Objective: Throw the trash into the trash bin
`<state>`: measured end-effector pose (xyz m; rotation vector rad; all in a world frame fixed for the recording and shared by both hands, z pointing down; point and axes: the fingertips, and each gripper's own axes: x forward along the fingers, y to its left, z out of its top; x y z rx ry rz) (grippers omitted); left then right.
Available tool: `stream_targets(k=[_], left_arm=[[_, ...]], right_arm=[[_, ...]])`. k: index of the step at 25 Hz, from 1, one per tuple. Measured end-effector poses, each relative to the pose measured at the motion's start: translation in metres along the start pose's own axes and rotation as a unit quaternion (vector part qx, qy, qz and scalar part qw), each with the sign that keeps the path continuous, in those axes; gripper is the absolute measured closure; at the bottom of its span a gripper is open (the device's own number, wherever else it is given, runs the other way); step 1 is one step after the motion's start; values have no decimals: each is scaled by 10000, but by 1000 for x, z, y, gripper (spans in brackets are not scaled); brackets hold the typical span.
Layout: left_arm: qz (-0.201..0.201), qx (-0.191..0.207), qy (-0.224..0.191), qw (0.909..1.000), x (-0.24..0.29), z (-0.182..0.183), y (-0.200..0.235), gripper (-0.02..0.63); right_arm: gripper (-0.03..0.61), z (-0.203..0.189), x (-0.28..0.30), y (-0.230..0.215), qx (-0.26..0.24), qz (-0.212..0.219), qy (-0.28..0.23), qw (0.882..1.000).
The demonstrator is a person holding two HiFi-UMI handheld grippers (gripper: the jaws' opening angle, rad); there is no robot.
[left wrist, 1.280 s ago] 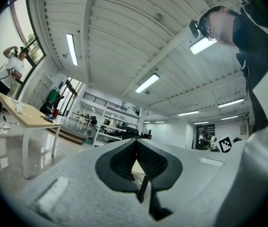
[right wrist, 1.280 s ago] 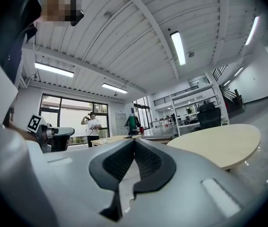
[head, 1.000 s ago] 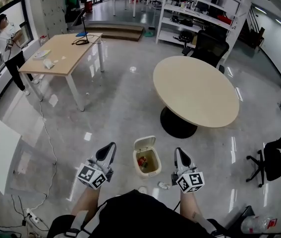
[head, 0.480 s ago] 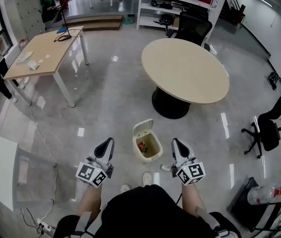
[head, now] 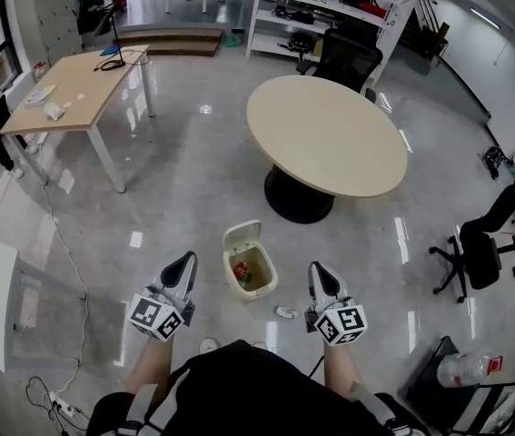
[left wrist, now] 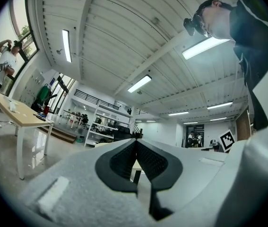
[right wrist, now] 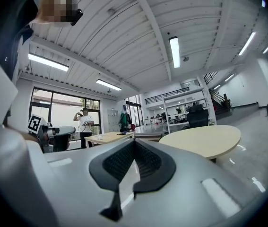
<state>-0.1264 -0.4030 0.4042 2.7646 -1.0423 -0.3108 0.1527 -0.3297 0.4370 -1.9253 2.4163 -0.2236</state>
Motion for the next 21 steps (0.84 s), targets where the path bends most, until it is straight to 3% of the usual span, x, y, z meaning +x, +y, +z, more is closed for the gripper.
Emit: stream_targets(k=[10, 21], left_arm=[[220, -122, 87, 9996, 25, -6, -21, 614], [192, -9, -141, 9997, 34, 6, -10, 612]], right_arm=[[574, -2, -8, -43, 66, 156, 70, 9998], [574, 13, 15, -45, -36, 283, -135, 9995]])
